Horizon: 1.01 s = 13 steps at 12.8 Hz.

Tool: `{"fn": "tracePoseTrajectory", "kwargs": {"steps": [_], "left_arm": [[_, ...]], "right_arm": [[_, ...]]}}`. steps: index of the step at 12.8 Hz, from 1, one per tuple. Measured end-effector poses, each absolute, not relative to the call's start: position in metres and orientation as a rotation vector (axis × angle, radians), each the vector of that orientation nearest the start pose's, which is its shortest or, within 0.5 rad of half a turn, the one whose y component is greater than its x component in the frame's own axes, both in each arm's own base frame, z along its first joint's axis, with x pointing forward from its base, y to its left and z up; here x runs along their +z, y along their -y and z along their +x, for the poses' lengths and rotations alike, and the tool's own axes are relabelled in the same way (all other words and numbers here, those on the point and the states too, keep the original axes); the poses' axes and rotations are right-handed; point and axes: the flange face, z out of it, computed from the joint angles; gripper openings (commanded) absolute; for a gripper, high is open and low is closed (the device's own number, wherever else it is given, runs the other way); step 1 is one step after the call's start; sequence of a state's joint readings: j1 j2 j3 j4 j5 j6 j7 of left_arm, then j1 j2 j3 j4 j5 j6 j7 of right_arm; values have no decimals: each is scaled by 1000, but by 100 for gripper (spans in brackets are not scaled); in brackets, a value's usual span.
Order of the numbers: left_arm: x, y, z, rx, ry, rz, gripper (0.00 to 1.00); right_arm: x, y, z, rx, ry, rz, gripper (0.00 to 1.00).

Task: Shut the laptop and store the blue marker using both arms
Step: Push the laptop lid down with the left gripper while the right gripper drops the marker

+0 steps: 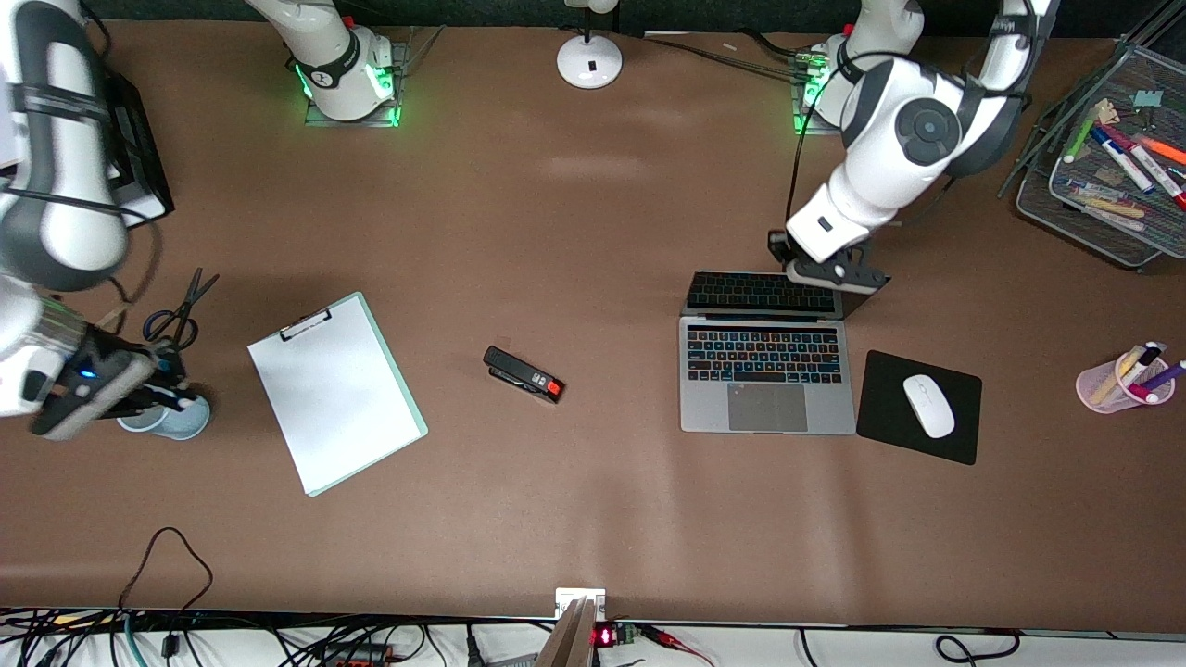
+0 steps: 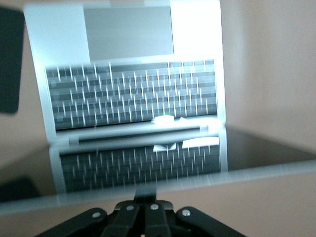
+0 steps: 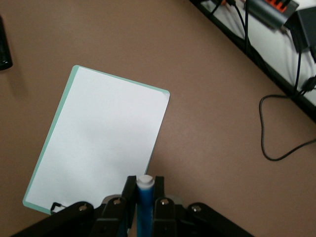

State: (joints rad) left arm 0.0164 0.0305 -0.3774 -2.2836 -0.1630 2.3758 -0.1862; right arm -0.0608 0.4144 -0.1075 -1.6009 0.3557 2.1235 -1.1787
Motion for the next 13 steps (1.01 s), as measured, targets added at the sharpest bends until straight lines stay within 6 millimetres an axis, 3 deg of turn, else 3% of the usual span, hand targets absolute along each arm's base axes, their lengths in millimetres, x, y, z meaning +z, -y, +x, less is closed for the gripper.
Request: {"fn": "tracePoseTrajectory", "kwargs": {"steps": [4,7,9,13], "left_arm": [[318,167,525,-231,17,-3325,0],[304,158,560,-258,77,-3353,0],[296,162,587,-277,66,-3367,0],[268,168,627,-280,44,-3389,0]], "right_arm": [[399,157,665,-580,1346,-2515,0],[378,194,659,-726,1374,-2417,0],[361,204,658,-764,1384,-2383,0],[338,206,674,-825,1389,-2332,0]]}}
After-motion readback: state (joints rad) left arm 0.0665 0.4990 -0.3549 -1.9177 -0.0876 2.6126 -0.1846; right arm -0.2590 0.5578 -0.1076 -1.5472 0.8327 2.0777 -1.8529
